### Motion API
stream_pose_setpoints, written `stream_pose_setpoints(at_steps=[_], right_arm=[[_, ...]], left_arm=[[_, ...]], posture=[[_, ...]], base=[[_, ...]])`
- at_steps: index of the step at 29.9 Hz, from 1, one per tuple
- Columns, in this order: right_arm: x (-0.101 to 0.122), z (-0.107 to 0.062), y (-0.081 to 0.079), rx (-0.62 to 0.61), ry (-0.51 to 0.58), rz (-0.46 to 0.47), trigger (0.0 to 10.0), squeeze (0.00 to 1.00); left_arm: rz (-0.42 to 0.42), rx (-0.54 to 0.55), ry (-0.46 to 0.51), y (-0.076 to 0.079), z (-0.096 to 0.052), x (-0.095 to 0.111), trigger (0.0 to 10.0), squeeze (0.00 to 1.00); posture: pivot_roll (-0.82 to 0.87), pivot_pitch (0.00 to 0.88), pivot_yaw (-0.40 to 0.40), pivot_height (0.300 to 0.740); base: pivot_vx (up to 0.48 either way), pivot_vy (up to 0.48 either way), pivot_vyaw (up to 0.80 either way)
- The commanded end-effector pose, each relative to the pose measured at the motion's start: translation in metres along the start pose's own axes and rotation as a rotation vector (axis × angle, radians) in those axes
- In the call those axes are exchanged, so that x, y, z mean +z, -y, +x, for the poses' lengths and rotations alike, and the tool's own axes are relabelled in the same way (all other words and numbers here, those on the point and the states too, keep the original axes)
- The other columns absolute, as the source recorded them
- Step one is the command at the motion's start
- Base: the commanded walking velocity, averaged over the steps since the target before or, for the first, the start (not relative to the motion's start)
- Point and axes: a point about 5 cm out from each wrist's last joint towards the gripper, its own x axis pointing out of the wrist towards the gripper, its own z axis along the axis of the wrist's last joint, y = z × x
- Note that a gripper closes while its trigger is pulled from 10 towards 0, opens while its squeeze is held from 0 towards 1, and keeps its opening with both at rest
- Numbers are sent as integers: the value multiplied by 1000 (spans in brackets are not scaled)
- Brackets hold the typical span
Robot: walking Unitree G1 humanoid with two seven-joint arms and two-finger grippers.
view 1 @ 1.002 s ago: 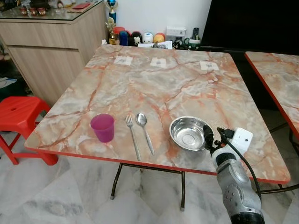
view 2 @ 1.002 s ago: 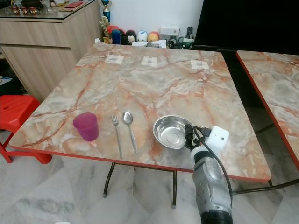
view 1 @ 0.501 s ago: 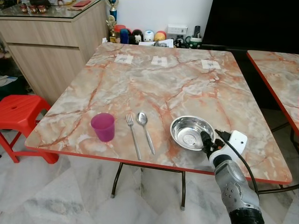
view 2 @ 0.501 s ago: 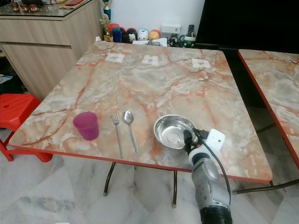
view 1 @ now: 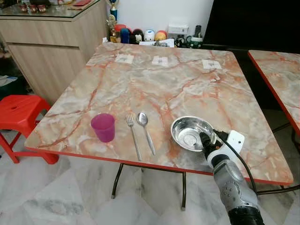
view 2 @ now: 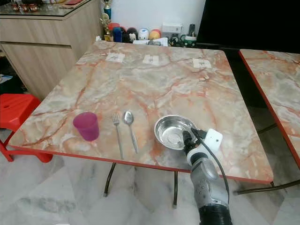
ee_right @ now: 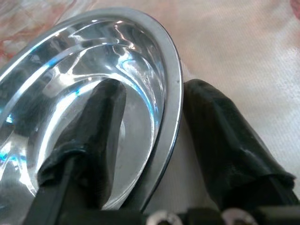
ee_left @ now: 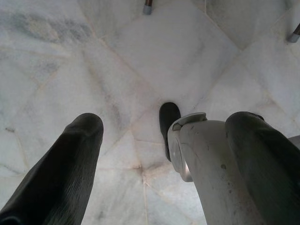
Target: Setting the table
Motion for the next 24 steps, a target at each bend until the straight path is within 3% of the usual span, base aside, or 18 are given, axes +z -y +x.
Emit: stream_pose_setpoints(at_steps=[1, 24], right_arm=[[1, 1, 0, -4, 4, 13, 0, 0], [6, 0, 3, -32, 68, 40, 0, 0]], left_arm=[[11, 8, -45, -3, -3, -10, 10000, 0], [47, -13, -37, 0, -2, -9, 10000, 0]], posture=[[-3, 114, -30, 740], [0, 111, -29, 740]], base=[[0, 0, 0], [0, 0, 0]])
